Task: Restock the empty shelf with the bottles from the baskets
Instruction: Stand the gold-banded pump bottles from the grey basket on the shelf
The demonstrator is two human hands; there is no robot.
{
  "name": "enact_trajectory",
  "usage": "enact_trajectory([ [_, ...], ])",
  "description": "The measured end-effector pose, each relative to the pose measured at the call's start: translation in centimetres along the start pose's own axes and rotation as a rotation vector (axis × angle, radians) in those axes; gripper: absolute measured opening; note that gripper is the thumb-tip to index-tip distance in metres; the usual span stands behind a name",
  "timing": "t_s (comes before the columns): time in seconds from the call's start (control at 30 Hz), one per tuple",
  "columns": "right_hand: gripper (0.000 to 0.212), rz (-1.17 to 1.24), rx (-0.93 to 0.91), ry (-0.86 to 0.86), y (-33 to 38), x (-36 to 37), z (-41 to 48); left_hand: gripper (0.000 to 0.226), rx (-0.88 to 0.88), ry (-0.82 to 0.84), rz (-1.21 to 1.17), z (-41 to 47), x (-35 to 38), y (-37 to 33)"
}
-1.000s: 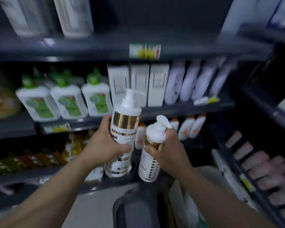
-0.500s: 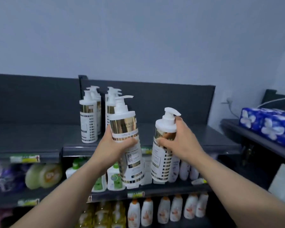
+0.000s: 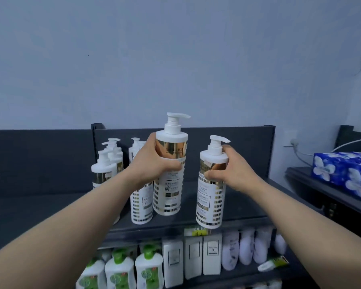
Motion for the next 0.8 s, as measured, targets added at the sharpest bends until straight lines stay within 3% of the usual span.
enact_trajectory([
  [0.17,0.064,-0.020,0.042,-0.007,-0.9,-0.7,4.6,0.075,-0.034,0.064,0.025,6.5,-2.0,1.7],
  [0.47,0.062,-0.001,0.088,-0.028,-3.0,0.1,9.4,0.077,-0.086,0.198,0.203,14.8,-2.6,5.8],
  [0.73,0.064,0.016,0.130,0.010,-5.3,1.7,10.9,0.088,-0.166,0.384,0.674,18.0,-1.7,7.9],
  [0.8,0.064,0.016,0.130,0.016,-5.7,2.1,11.1,0.080,-0.172,0.449,0.723,18.3,-1.4,7.8],
])
Point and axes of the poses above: each hand's wrist, its own z-axis towards the middle knuckle, its own x-axis out of the palm, y = z × x, the point moved 4 cm from there along z, towards the middle knuckle, and after that the axes turned 10 degrees about y, right-handed, at the moved point
